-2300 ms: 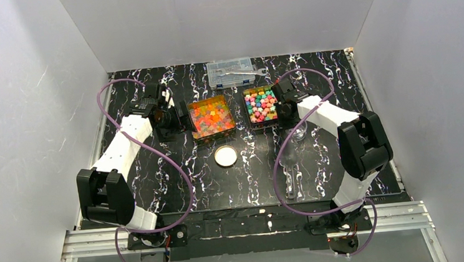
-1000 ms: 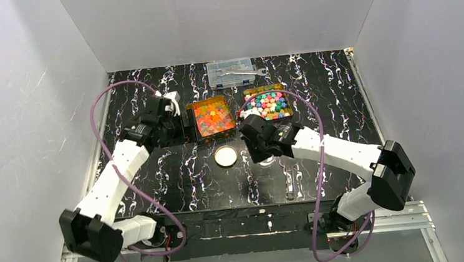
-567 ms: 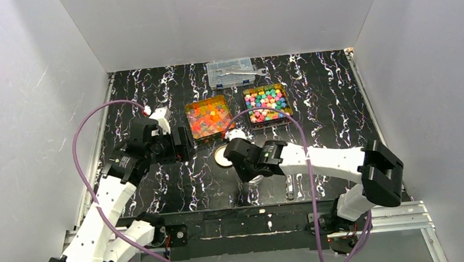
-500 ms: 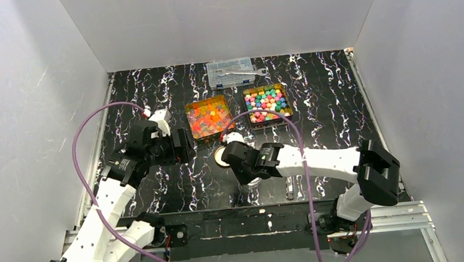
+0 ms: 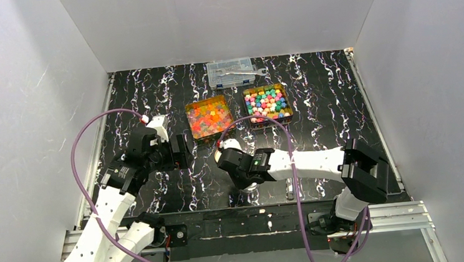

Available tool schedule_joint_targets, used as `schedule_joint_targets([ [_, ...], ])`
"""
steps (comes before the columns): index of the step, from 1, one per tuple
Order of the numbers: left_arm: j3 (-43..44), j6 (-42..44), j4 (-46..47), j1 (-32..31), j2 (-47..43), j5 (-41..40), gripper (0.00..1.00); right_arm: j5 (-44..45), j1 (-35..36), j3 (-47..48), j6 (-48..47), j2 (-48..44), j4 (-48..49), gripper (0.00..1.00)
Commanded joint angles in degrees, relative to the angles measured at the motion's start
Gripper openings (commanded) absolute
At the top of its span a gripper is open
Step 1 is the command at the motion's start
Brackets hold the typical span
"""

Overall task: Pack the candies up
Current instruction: Place the packing bottle at the center of the board.

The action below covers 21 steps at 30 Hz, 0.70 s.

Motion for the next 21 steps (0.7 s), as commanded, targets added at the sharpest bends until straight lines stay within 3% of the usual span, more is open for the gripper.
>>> schedule_joint_targets([
  [1, -0.12, 0.80, -0.88, -0.01, -0.81, -2.27, 0.96, 0.40, 0.61, -0.71, 0.91, 0.69, 2.14, 0.09],
  [9, -0.22, 0.96, -1.00, 0.02, -0.90, -2.36, 0.96, 1.92, 1.00, 0.42, 0.38, -1.00, -0.05, 0.34],
  [21, -0.31, 1.07, -1.00, 0.02, -1.02, -2.38, 0.96, 14.04, 0.77, 10.76, -3.86, -4.77, -9.15, 0.46],
])
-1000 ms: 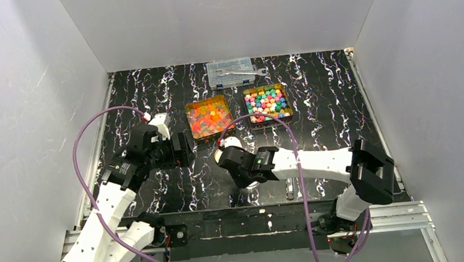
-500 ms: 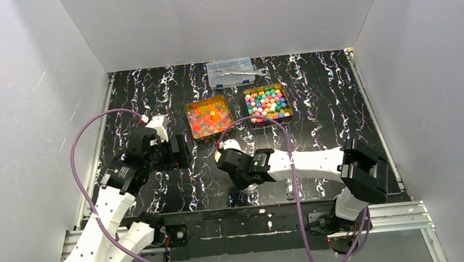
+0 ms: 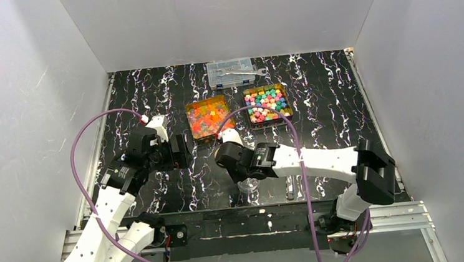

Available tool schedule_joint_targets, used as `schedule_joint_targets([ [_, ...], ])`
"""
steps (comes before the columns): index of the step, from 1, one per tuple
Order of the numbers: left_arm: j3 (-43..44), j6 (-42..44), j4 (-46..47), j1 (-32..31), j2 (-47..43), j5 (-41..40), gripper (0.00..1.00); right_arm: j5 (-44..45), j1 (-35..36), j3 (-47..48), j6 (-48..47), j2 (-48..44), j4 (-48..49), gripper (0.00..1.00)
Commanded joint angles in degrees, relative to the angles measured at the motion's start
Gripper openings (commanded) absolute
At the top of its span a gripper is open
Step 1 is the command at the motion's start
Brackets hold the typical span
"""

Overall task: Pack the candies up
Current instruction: Place the packing bottle at the center of the board, then move the storage box to the center of the board.

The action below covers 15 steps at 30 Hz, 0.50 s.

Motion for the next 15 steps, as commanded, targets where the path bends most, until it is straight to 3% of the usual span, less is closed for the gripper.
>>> schedule_joint_targets([
  [1, -0.31, 0.85, -0.98, -0.01, -0.93, -1.01, 0.96, 8.51, -0.18, 7.43, -3.28, -1.94, -4.58, 0.47],
  [7, -0.30, 0.91, -1.06, -0.01, -0.98, -1.41, 0.96, 10.56, -3.43, 15.23, -7.78, 0.72, -6.01, 0.48],
  [15, -0.31, 0.93, -1.15, 0.02, -1.07, -1.60, 0.96, 6.53, -11.95, 20.98, -12.68, 6.33, -3.48, 0.47],
])
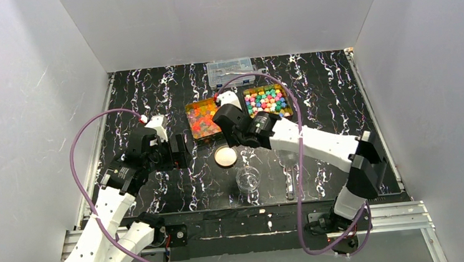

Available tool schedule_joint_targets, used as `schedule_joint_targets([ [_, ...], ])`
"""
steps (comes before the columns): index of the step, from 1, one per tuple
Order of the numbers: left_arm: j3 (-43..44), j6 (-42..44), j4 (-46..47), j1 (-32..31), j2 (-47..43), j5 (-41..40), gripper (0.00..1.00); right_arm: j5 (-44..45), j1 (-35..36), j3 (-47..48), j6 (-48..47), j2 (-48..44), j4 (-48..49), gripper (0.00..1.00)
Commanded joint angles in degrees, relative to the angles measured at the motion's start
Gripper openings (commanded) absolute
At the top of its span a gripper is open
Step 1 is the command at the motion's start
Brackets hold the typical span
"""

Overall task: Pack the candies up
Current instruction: Move the storage box to the center of the board.

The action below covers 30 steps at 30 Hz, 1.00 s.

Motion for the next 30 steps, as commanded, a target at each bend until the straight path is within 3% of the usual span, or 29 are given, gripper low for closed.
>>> schedule_joint_targets([
  [1, -0.30, 0.76, -1.13, 0.03, -0.94, -0.60, 0.96, -1.37, -4.21, 4.14, -3.96, 4.01, 0.99, 0.47],
  [6, -0.23, 0.76, -1.13, -0.02, -0.94, -0.30, 0.96, -3.75, -9.48, 6.18, -5.78, 7.54, 2.75, 0.52],
  [9, -0.21, 0.76, -1.13, 0.02, -0.74, -0.12, 0.96, -4.98, -11.86, 6.87, -6.03, 9.80, 3.91, 0.62],
  [15, -0.03, 0.92, -1.07, 0.02, -0.16, 0.18, 0.96, -9.33, -16.43, 8.00, -5.84, 13.55, 6.48, 0.71],
  [20, 0.01, 1.07, -1.09, -0.02, 0.32, 0.35, 0.96, -13.23, -18.74, 9.50, -5.28, 16.36, 8.26, 0.85],
  [23, 0.14, 1.11, -1.04, 0.01, 0.51, 0.34, 0.96, -14.39, -19.50, 10.60, -4.96, 18.08, 8.89, 0.98],
  [30, 0.14, 1.19, -0.95, 0.01, 0.61, 0.44, 0.96, -16.02, -21.31, 12.72, -3.88, 21.55, 10.25, 0.98],
])
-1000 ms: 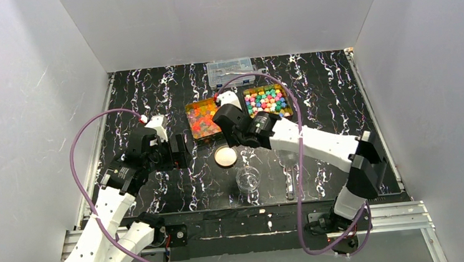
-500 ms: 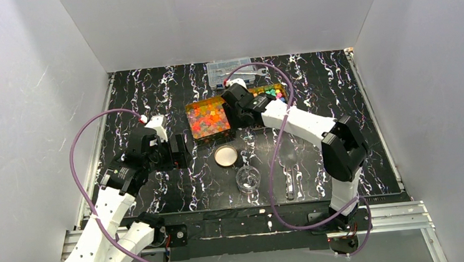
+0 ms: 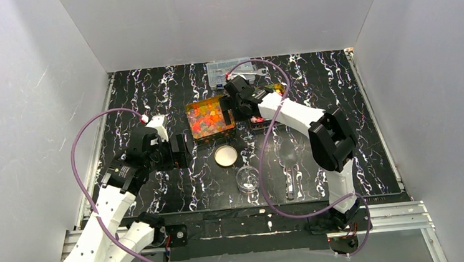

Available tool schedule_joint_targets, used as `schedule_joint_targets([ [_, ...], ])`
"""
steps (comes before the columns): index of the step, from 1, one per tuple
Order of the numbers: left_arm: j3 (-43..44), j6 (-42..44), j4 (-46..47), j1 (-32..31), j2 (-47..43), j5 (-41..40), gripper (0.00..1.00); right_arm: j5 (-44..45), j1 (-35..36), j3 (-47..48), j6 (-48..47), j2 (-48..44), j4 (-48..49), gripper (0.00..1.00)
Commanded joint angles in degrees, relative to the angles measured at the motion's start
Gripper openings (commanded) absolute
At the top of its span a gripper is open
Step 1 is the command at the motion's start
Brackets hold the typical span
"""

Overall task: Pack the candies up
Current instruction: Move the storage box to the center of the board.

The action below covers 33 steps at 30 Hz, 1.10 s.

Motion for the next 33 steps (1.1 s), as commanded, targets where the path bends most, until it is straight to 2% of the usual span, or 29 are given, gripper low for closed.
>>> schedule_joint_targets([
  [1, 0.14, 0.83, -0.98, 0.03, 0.03, 0.36, 0.96, -1.39, -1.03, 4.15, 0.84, 2.34, 2.44, 0.98],
  [9, 0.14, 0.95, -0.95, 0.03, 0.17, 0.38, 0.96, 1.12, -1.65, 8.18, 0.80, 6.56, 0.70, 0.98],
  [20, 0.32, 1.05, -0.87, 0.03, 0.51, 0.53, 0.96, 4.12, -1.61, 6.72, 0.23, 6.36, 1.14, 0.98],
  [33, 0.23, 1.14, -0.87, 0.01, 0.35, 0.64, 0.96, 2.01, -1.61, 5.53, 0.68, 8.01, 1.83, 0.97],
])
